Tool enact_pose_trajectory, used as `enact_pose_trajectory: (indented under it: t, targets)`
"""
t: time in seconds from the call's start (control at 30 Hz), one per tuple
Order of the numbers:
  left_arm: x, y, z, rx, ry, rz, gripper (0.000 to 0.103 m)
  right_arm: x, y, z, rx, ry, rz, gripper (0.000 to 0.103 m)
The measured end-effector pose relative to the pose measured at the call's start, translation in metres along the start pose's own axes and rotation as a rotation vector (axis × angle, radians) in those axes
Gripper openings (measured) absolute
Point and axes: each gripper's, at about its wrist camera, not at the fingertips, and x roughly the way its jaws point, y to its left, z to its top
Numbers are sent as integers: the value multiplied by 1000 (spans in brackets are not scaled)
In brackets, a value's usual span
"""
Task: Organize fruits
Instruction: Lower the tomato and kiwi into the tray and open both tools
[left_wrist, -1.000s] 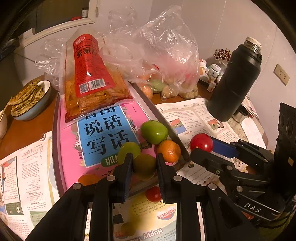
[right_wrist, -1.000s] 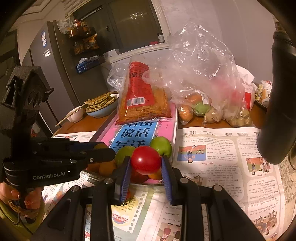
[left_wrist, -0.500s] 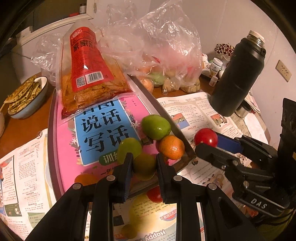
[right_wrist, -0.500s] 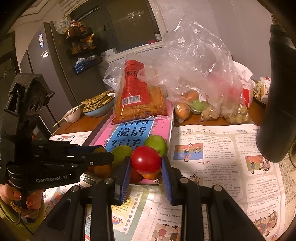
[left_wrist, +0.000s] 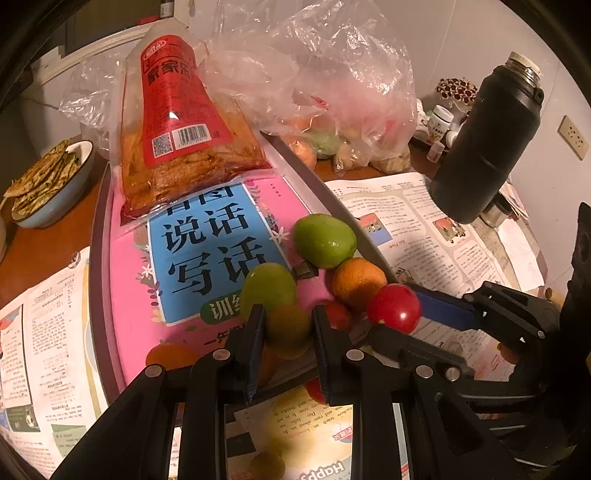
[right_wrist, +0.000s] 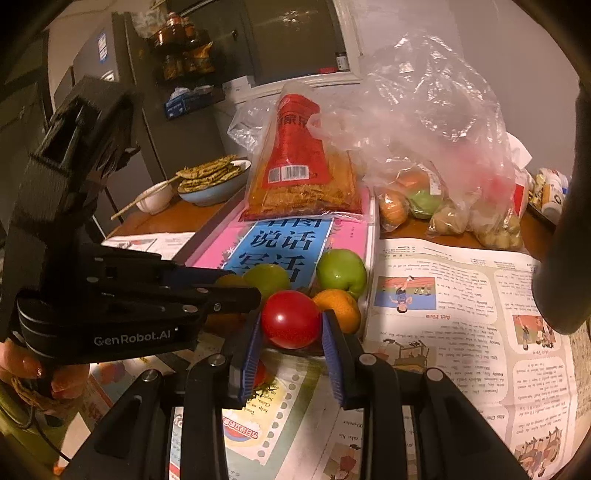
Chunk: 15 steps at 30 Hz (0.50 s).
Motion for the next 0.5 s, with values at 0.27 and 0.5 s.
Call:
enact_pose_trajectory:
  t: [0.27, 0.5]
  targets:
    - [3, 0, -1, 8, 2, 10, 26, 10, 2, -1, -8, 14, -3, 33]
    - [4, -2, 1, 20, -4, 22, 26, 13, 3, -3, -39, 4, -30, 33]
